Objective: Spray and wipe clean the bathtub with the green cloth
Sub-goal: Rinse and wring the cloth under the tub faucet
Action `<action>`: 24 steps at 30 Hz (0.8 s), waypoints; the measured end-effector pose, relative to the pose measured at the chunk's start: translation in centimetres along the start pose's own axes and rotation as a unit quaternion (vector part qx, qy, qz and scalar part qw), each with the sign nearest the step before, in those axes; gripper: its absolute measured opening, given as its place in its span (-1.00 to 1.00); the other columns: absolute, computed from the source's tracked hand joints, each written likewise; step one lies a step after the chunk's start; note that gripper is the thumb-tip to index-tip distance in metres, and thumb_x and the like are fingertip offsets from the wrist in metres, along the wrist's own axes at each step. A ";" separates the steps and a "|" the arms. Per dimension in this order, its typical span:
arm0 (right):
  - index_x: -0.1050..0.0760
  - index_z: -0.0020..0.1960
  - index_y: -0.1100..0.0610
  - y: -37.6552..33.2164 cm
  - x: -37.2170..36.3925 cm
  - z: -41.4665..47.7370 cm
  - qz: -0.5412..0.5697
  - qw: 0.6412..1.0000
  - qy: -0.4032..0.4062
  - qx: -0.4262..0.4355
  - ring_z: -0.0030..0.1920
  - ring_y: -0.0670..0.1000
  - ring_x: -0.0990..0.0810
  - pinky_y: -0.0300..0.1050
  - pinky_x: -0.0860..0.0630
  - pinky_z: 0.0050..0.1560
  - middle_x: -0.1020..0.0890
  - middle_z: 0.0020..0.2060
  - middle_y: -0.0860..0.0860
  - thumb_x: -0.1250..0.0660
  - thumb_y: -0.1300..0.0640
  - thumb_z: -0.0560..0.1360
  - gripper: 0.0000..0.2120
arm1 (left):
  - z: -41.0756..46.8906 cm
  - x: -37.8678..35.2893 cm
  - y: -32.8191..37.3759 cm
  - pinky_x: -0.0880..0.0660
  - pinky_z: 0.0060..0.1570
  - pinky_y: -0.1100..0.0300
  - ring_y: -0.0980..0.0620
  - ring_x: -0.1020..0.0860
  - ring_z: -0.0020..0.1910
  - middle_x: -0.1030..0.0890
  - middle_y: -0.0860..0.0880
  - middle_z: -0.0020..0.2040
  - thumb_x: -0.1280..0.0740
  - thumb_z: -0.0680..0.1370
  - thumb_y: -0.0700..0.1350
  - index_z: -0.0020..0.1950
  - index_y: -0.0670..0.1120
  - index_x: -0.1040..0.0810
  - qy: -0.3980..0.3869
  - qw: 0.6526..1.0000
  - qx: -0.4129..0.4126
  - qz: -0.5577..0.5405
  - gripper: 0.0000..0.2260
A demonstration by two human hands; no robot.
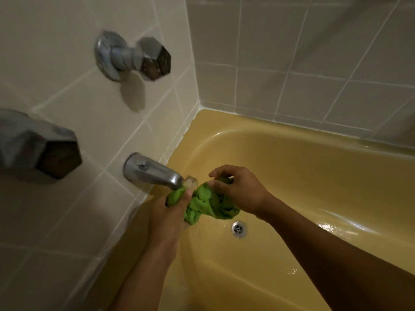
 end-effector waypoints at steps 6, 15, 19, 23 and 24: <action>-0.62 0.19 -0.03 -4.2 0.5 -1.0 -0.113 0.993 -0.020 0.040 0.04 -0.07 -0.63 -0.21 -0.61 -0.04 -0.63 0.11 -0.04 -0.45 0.22 0.54 -0.73 | -3.2 4.4 4.3 -0.68 -0.07 -0.05 -0.06 -0.71 -0.09 -0.72 -0.05 -0.05 -0.48 0.57 -0.10 0.05 0.01 -0.65 0.039 0.994 -0.083 0.068 -0.91; -0.57 0.29 -0.04 -9.7 -0.8 -2.7 -0.108 0.990 -0.054 0.075 0.14 -0.05 -0.61 -0.12 -0.63 0.09 -0.62 0.14 -0.06 -0.50 0.18 0.52 -0.63 | -5.9 9.1 11.5 -0.56 -0.09 0.22 0.20 -0.61 -0.04 -0.64 0.15 -0.01 -0.56 0.49 -0.16 0.14 0.09 -0.57 0.066 0.945 -0.250 0.202 -0.69; -0.44 0.45 -0.08 -15.0 1.2 -1.9 -0.114 0.981 0.031 0.152 0.20 -0.05 -0.56 0.03 -0.60 0.20 -0.57 0.27 -0.03 -0.52 0.13 0.50 -0.43 | -4.6 7.4 14.4 -0.44 -0.03 0.39 0.23 -0.55 -0.03 -0.59 0.16 0.05 -0.57 0.48 -0.19 0.20 0.06 -0.58 -0.013 0.881 -0.348 0.321 -0.64; -0.22 0.57 -0.14 -21.4 4.1 0.0 -0.144 0.952 0.120 0.243 0.36 0.01 -0.46 0.00 -0.53 0.28 -0.38 0.46 0.00 -0.52 0.09 0.49 -0.24 | -2.0 5.0 15.7 -0.42 0.15 0.31 0.18 -0.52 0.12 -0.50 0.12 0.17 -0.46 0.54 -0.25 0.26 0.01 -0.54 -0.077 0.801 -0.373 0.461 -0.66; -0.21 0.58 -0.14 -22.6 4.2 0.6 -0.169 0.943 0.118 0.262 0.39 0.03 -0.43 0.02 -0.53 0.31 -0.33 0.49 0.00 -0.52 0.08 0.49 -0.22 | -1.2 4.6 15.8 -0.43 0.25 0.21 0.05 -0.54 0.20 -0.51 0.04 0.24 -0.46 0.54 -0.25 0.30 -0.03 -0.54 -0.082 0.782 -0.372 0.494 -0.64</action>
Point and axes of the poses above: each hand's wrist, its own z-axis towards the middle knuckle, its own x-axis out of the back of the hand, y = z × x, the point moved 9 cm from there along z, towards the middle knuckle
